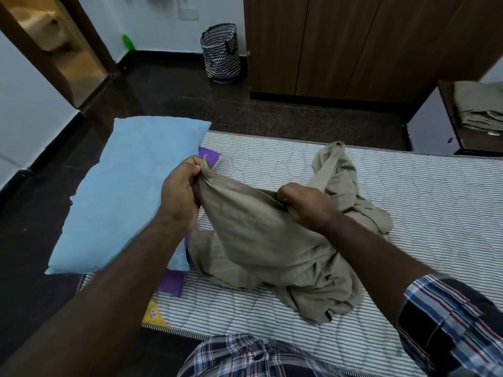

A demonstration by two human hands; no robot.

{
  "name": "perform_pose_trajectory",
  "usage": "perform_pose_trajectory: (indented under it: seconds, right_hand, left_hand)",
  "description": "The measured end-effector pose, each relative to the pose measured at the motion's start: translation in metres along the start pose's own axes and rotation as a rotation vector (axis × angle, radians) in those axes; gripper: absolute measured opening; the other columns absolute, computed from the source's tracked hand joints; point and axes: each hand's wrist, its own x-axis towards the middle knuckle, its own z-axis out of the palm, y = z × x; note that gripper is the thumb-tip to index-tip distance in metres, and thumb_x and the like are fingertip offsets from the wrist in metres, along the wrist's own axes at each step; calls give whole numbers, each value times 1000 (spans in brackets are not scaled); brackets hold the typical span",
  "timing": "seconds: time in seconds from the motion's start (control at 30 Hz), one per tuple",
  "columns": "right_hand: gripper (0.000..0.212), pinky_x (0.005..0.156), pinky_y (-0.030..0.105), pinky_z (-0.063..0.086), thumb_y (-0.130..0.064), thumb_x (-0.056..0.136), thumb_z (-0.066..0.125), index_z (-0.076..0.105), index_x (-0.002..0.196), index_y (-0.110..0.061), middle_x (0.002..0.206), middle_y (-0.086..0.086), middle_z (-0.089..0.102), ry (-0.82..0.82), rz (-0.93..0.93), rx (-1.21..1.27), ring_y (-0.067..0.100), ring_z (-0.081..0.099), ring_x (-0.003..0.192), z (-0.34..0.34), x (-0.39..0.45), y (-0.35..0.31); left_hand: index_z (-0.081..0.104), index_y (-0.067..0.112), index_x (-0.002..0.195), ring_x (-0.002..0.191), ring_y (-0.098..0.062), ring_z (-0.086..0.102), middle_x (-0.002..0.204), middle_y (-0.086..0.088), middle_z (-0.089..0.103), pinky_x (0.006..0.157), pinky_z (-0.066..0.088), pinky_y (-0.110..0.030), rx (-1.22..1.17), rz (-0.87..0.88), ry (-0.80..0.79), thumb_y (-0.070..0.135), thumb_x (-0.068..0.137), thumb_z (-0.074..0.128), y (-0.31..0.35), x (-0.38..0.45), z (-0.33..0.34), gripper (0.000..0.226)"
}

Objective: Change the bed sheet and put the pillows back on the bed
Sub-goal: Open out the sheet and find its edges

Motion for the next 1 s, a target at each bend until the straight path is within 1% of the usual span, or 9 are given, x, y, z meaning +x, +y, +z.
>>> perform_pose_trajectory:
  seconds: [0.07, 0.17, 0.27, 0.43, 0.57, 0.67, 0.8, 0.9, 1.0]
  right_hand:
    - [32, 70, 35, 50, -21, 84, 41, 62, 108, -22, 100, 4, 65, -10, -21, 1, 25, 62, 90, 6, -4, 8]
    - [32, 75, 28, 41, -18, 80, 52, 67, 107, -12, 96, 1, 62, -66, 68, 86, 22, 58, 92, 11, -7, 19]
    - [34, 74, 30, 40, -26, 73, 56, 67, 102, -11, 91, -2, 57, -129, 113, 145, 17, 53, 87, 11, -9, 24]
    - [36, 81, 20, 44, -28, 76, 59, 75, 107, -16, 100, -1, 67, 18, 227, 307, 10, 58, 93, 11, -5, 26]
    - [44, 86, 22, 46, -38, 75, 53, 76, 104, -14, 106, 0, 69, -101, 187, 355, 12, 62, 99, 5, 0, 26]
    - [34, 88, 24, 46, -20, 78, 60, 76, 108, -13, 111, 2, 71, -180, 200, 297, 16, 63, 105, 4, 5, 29]
    - [27, 89, 29, 47, -12, 87, 67, 75, 113, -15, 114, 3, 71, -245, 252, 187, 21, 62, 108, 8, 10, 39]
    - [28, 90, 34, 49, -14, 88, 68, 75, 114, -17, 114, 3, 71, -197, 284, 119, 21, 62, 107, 4, 8, 47]
    - [26, 86, 34, 49, -13, 87, 68, 77, 111, -19, 106, 5, 71, -74, 334, 93, 23, 64, 101, -8, 1, 61]
  left_hand:
    - [45, 13, 71, 65, -13, 33, 70, -2, 37, 61, 27, -32, -4, 1, 18, 22, 81, 42, 1, 1, 1, 13]
    - [47, 14, 71, 67, -13, 33, 71, -3, 37, 62, 28, -32, -11, 15, 18, 22, 81, 42, 3, 0, 3, 14]
    - [48, 14, 71, 66, -13, 32, 71, -4, 36, 61, 26, -33, 1, 25, -11, 21, 83, 40, 6, -2, 4, 16]
    - [44, 12, 73, 66, -14, 32, 72, -6, 34, 60, 26, -33, 17, 37, -70, 21, 84, 38, 12, -7, 8, 16]
    - [43, 11, 71, 65, -16, 31, 70, -8, 33, 59, 26, -33, 30, 37, -126, 20, 84, 36, 18, -9, 10, 17]
    - [41, 10, 69, 64, -17, 31, 68, -9, 32, 57, 28, -31, 30, 28, -180, 19, 83, 35, 23, -13, 11, 17]
    - [44, 10, 68, 62, -15, 37, 65, -8, 37, 54, 37, -25, -1, 26, -236, 17, 82, 33, 28, -17, 10, 20]
    - [49, 13, 65, 62, -14, 40, 65, -7, 40, 55, 40, -24, -20, 33, -252, 16, 83, 32, 30, -15, 5, 25]
    - [49, 15, 67, 65, -14, 39, 70, -7, 40, 59, 36, -28, -45, 22, -171, 17, 87, 33, 25, -6, -7, 26]
